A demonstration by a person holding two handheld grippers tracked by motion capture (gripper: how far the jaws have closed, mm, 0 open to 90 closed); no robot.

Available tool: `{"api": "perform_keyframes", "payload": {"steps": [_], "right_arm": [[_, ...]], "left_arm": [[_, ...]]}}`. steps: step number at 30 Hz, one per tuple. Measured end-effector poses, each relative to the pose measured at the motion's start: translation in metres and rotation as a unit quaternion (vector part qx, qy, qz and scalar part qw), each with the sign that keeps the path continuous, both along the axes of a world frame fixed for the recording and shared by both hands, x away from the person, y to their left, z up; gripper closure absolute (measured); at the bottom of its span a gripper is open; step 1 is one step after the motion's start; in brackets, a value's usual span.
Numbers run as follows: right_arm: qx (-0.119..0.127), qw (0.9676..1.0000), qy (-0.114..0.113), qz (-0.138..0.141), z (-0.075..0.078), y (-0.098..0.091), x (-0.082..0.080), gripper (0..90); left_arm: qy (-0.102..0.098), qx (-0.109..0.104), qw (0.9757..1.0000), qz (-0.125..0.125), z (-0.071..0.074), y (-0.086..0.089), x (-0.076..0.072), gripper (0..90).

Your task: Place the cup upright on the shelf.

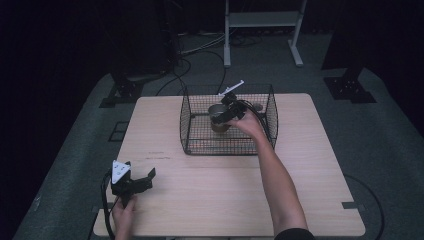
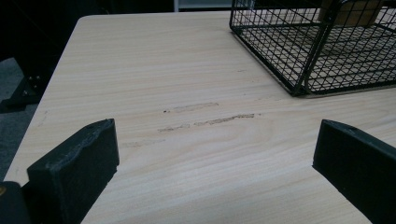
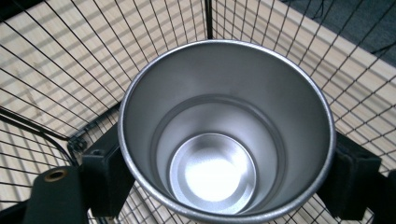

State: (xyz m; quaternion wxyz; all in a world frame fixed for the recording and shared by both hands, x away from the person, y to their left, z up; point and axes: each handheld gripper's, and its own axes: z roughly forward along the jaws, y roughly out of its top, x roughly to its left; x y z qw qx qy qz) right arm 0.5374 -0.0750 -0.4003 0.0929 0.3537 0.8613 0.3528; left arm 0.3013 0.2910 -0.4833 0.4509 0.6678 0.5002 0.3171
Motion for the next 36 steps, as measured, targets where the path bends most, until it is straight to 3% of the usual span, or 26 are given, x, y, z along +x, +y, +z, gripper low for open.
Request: {"api": "perform_keyframes", "payload": {"steps": [6, 25, 36], "right_arm": [[-0.021, 0.9998, 0.003, -0.005, -0.008, -0.002, 0.003, 17.8], [-0.044, 0.9988, 0.024, 0.005, -0.021, 0.002, 0.009, 17.6], [-0.047, 0.9986, 0.023, 0.007, -0.019, 0.000, 0.009, 15.0]], "left_arm": [[-0.001, 0.001, 1.0000, -0.001, 0.000, 0.000, 0.000, 0.0], [-0.002, -0.003, 1.0000, -0.002, 0.000, 0.002, 0.000, 0.0], [-0.001, -0.004, 1.0000, -0.001, 0.000, 0.002, 0.000, 0.0]]}}
